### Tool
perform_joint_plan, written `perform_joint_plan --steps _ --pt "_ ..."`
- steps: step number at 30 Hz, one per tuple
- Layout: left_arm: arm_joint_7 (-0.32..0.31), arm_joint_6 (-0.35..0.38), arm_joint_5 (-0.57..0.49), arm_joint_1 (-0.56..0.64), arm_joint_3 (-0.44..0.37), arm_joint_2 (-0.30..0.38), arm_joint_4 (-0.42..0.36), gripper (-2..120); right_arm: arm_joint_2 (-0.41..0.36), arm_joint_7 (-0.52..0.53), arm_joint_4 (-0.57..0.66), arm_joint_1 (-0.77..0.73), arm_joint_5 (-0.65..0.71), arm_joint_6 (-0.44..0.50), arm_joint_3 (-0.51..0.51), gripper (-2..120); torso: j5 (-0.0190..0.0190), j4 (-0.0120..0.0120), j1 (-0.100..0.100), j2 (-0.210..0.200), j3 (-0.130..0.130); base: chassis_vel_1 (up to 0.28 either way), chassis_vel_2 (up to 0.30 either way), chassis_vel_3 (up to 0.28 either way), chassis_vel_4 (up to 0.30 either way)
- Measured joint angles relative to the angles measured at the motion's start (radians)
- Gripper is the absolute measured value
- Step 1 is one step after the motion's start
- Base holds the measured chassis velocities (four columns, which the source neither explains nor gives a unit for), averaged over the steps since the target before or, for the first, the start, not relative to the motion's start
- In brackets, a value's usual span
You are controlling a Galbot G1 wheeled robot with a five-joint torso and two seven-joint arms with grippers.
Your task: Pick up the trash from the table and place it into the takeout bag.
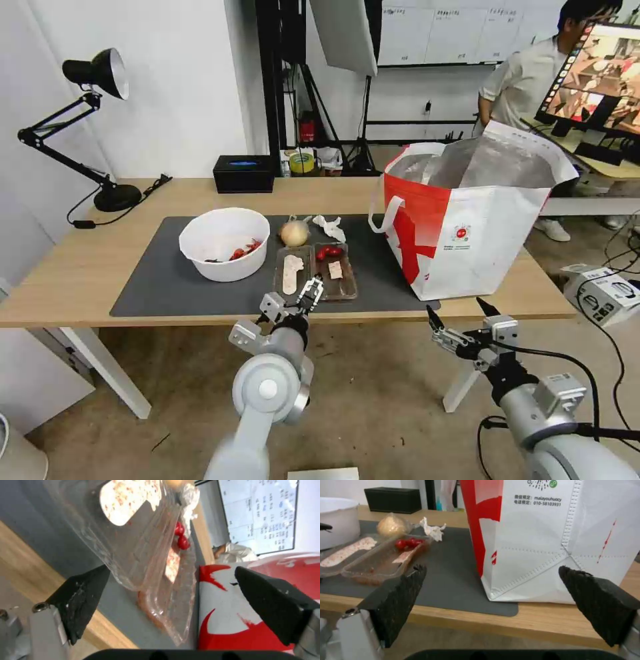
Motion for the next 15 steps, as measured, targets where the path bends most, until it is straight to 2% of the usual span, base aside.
perform_joint_plan --steps 15 --pt "0.059 -0.022 0.006 0.018 -0.009 0.004 -0.039 100 -0.003 0.000 -0.007 0.002 -0.010 0.004 -0.006 100 0.0000 0.0000 0.000 0.000 0.000 0.000 0.000 0.000 0.000"
